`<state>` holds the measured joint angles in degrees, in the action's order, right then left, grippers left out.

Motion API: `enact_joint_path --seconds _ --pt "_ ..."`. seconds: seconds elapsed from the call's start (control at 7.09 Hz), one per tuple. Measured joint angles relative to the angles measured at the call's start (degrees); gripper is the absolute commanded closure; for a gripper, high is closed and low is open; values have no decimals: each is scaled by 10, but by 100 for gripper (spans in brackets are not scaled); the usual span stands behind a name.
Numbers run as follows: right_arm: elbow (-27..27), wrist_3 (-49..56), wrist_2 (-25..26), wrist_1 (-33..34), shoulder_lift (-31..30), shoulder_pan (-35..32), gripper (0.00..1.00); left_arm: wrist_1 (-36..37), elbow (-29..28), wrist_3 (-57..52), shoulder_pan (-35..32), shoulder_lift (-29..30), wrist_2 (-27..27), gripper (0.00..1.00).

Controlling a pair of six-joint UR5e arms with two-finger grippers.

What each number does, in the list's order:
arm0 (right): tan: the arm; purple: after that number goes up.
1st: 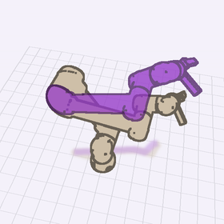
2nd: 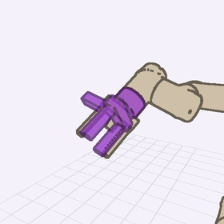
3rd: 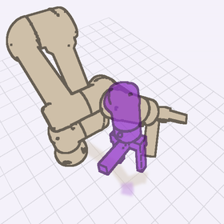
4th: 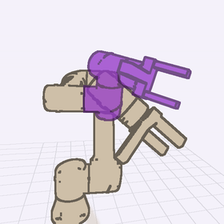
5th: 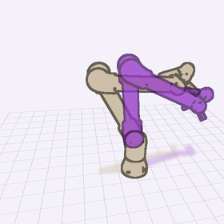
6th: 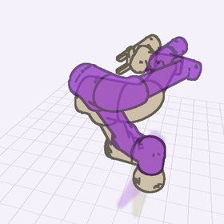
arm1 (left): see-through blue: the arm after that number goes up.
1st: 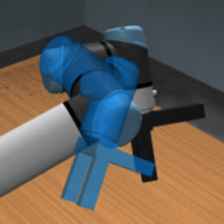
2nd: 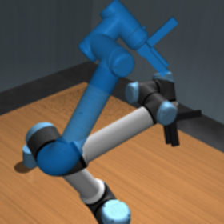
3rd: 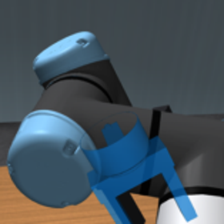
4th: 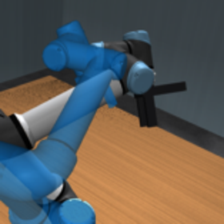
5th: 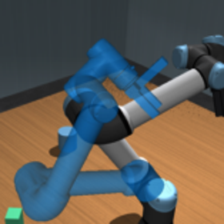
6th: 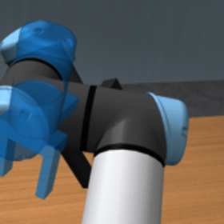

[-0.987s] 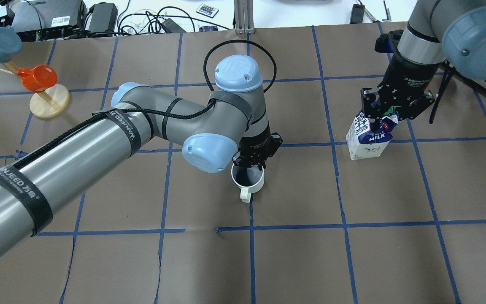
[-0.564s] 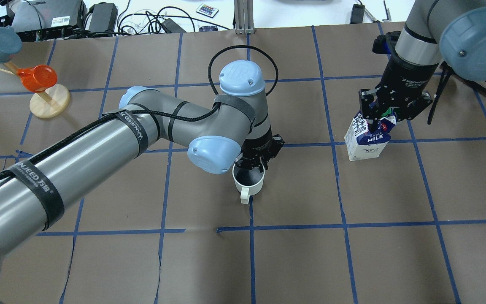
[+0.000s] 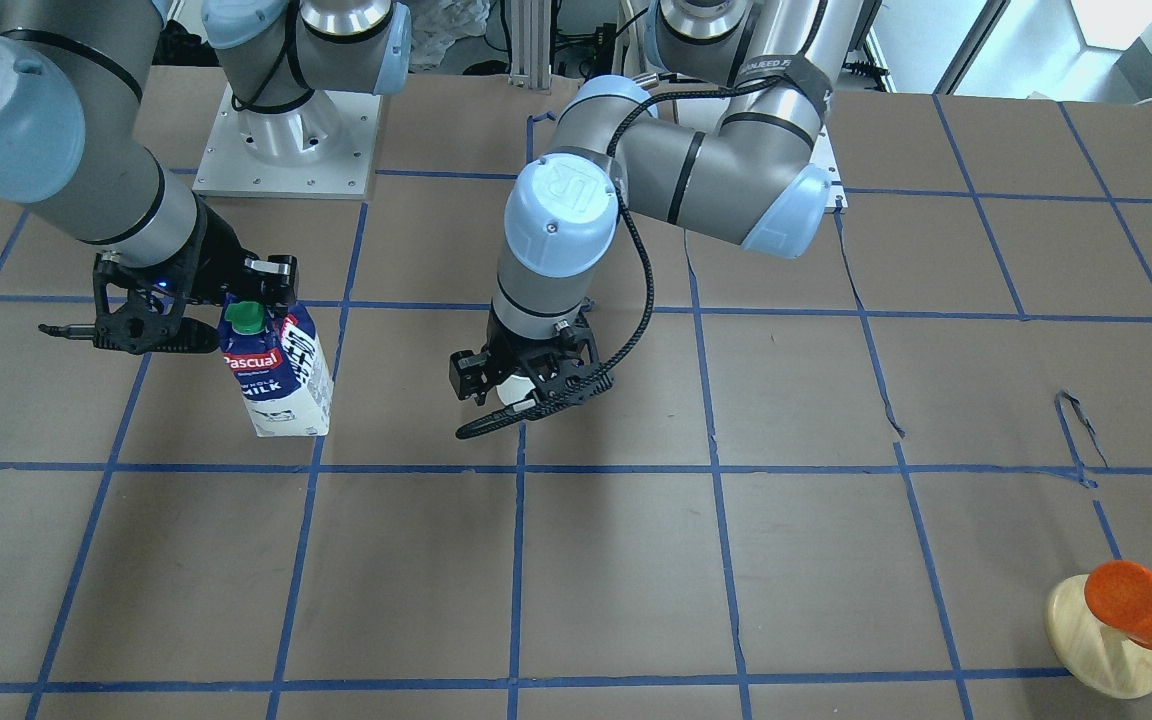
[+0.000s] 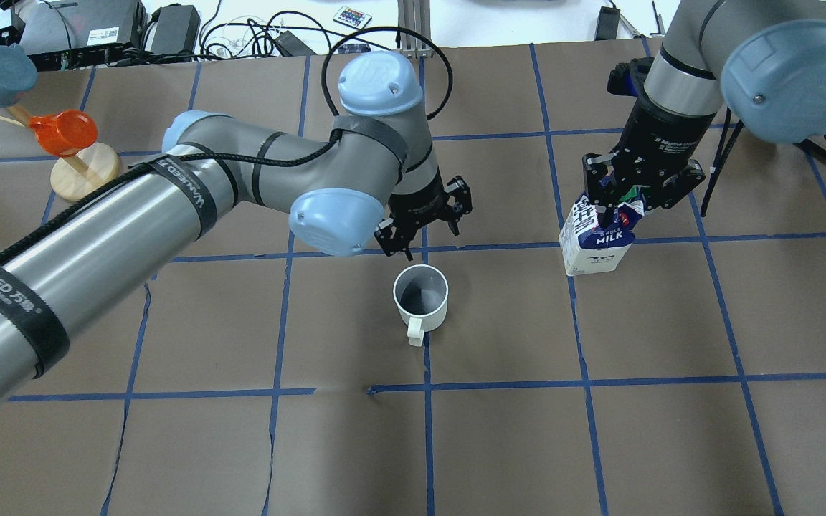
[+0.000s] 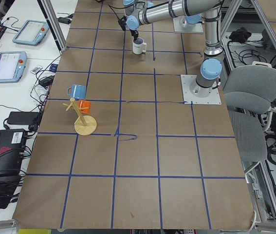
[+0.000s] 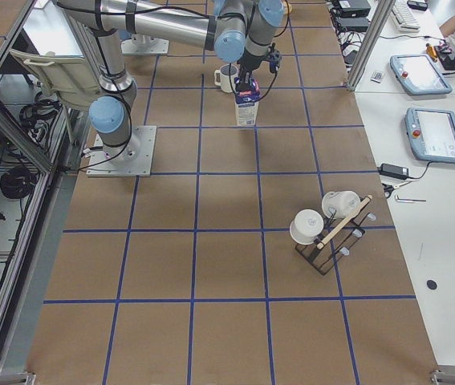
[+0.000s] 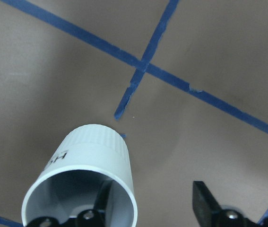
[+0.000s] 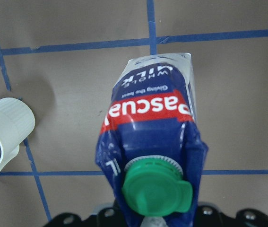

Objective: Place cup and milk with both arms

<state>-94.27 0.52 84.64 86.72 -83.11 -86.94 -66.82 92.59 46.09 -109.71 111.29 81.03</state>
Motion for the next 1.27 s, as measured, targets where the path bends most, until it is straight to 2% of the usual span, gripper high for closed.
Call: enact_joint_path --seconds 0.14,0.28,0.42,0.99,1.27 --pt "-1 -21 -4 3 6 -19 80 -52 -16 -52 27 -20 10 6" --pt "-1 -54 -11 16 15 -40 81 -101 -22 -108 50 -45 23 6" --pt "-2 -89 -21 36 26 -63 81 -134 -19 -161 73 -71 31 0" --pt "-3 -164 -42 83 68 -129 81 -170 -7 -350 164 -163 49 0" --pt "-4 -191 -62 89 72 -145 80 -178 -18 -374 186 -183 71 0"
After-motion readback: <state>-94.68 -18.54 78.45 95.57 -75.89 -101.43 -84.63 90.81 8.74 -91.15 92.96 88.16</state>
